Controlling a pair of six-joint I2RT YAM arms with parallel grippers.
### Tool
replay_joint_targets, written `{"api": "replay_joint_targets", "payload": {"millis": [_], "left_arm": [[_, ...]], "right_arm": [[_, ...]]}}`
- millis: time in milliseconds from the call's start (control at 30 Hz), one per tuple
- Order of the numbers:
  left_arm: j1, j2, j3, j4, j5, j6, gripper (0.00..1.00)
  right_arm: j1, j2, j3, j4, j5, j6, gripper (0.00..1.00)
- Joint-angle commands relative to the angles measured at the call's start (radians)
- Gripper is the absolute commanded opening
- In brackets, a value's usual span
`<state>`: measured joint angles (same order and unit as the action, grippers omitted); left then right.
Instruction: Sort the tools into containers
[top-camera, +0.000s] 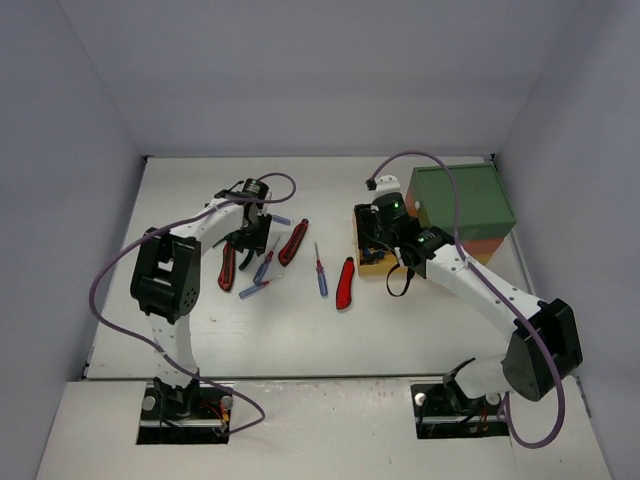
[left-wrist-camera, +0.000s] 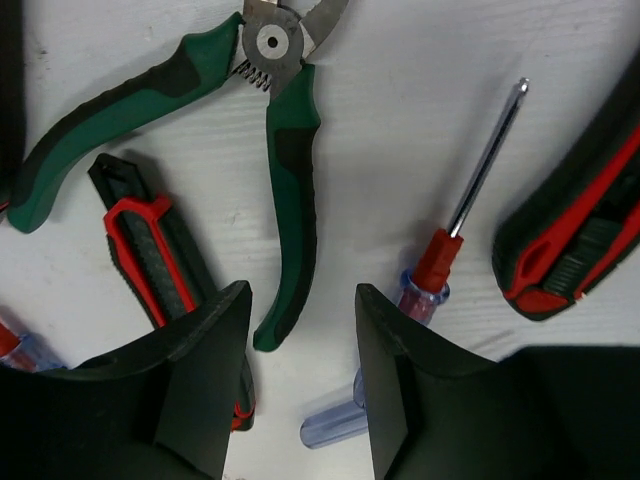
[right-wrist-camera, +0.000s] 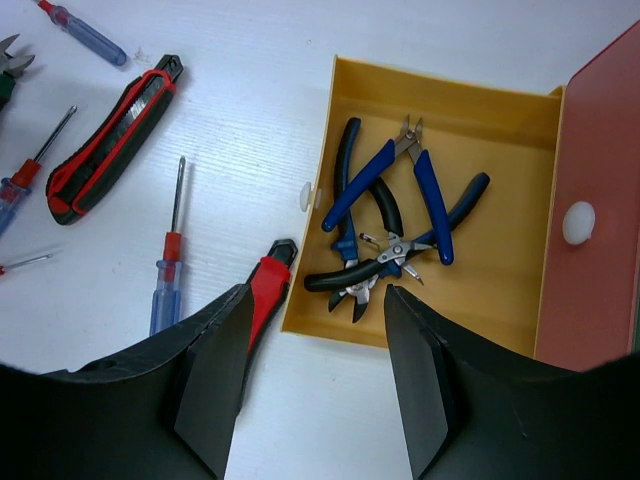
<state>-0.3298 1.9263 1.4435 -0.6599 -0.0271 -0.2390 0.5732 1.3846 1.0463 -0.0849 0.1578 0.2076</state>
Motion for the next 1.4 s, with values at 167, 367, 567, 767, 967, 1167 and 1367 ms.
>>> {"api": "replay_joint_targets", "payload": {"millis": [167, 367, 567, 767, 967, 1167, 1367], "left_arm": [[0.013, 0.074, 0.115, -0.004, -0.063, 0.013, 0.35], [0.021, 0.095, 0.114, -0.007, -0.047, 0.008, 0.06], [0.021, 0.012, 0.131, -0.009, -0.010, 0.000, 0.00], [0.008, -0.147, 0.153, -0.009, 0.075, -0.013, 0.00], [-0.043, -0.303, 0.113, 0.002, 0.178, -0.092, 0.00], [-0.129, -0.420, 0.050, 0.088, 0.225, -0.177, 0.00], [-0.181, -0.507, -0.001, 0.158, 0.241, -0.242, 0.00]], "right_arm": [[0.008, -0.091, -0.037, 0.040, -0.011, 0.038, 0.53], [0.009, -0.106, -0.049, 0.040, -0.015, 0.049, 0.53], [0.011, -0.100, -0.031, 0.042, -0.024, 0.051, 0.53], [0.014, -0.091, 0.023, 0.042, -0.071, 0.068, 0.53], [0.027, -0.068, 0.113, 0.067, -0.173, 0.143, 0.53], [0.074, -0.030, 0.150, 0.179, -0.230, 0.251, 0.54], [0.100, 0.017, 0.167, 0.276, -0.262, 0.333, 0.55]]}}
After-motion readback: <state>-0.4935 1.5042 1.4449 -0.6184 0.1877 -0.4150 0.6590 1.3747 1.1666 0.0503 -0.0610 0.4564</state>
